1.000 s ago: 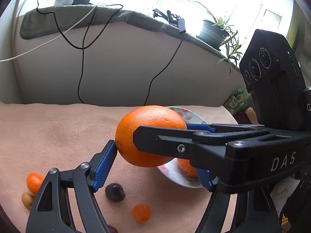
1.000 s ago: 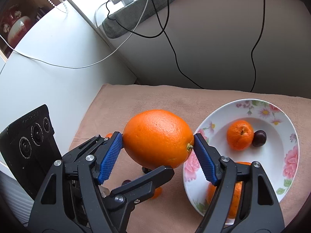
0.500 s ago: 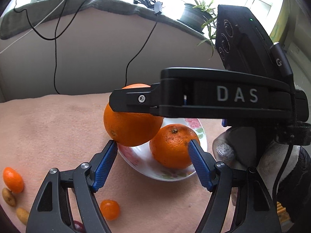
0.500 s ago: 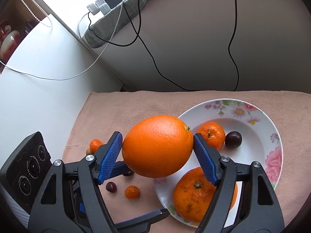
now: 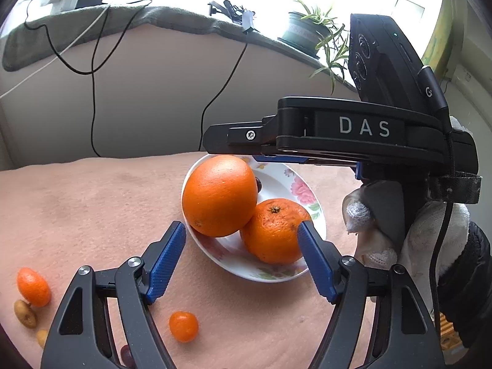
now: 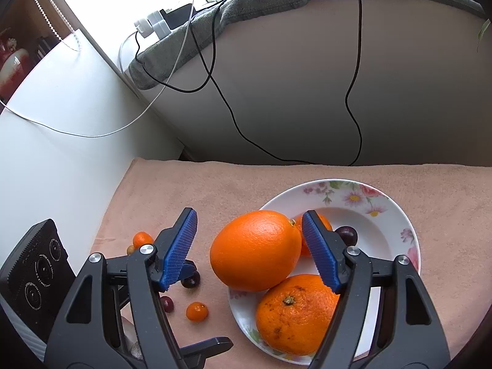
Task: Organize fruits
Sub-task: 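Carry the oval orange with the right gripper onto the plate and release, then withdraw the right gripper and move the left gripper toward the dark plum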
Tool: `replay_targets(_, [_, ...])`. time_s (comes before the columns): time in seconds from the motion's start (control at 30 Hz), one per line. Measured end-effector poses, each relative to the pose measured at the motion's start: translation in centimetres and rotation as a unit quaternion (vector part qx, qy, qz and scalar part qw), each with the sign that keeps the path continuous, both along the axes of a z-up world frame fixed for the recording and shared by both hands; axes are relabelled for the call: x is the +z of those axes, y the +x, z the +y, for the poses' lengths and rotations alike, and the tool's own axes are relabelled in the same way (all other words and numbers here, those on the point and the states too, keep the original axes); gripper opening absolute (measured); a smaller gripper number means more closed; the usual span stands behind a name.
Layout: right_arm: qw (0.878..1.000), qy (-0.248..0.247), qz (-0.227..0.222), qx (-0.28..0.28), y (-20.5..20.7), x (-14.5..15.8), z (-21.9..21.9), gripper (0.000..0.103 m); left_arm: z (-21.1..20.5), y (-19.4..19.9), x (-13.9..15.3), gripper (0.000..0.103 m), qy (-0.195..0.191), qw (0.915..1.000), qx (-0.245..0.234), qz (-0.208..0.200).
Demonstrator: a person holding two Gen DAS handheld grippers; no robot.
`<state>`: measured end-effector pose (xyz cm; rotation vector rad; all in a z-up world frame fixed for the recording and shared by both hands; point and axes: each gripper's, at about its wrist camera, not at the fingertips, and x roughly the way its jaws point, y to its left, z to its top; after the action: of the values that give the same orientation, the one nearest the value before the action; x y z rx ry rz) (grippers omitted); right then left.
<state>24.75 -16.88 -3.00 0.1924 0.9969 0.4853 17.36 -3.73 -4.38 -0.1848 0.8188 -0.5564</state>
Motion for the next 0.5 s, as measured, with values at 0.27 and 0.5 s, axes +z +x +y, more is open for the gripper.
replay_targets(0.27, [1.000, -0.006, -0.002, -0.005, -0.7, -0.1, -0.1, 0.075, 0.9, -1.9, 0.4, 0.076, 0.014, 0.9998, 0.007, -0.010])
replay_targets(0.5, [1.000, -0.008, -0.027, -0.001, -2.5, 0.6, -0.4, 0.084, 2.2, -3.0, 0.2, 0.076, 0.034, 0.9989, 0.031, -0.009])
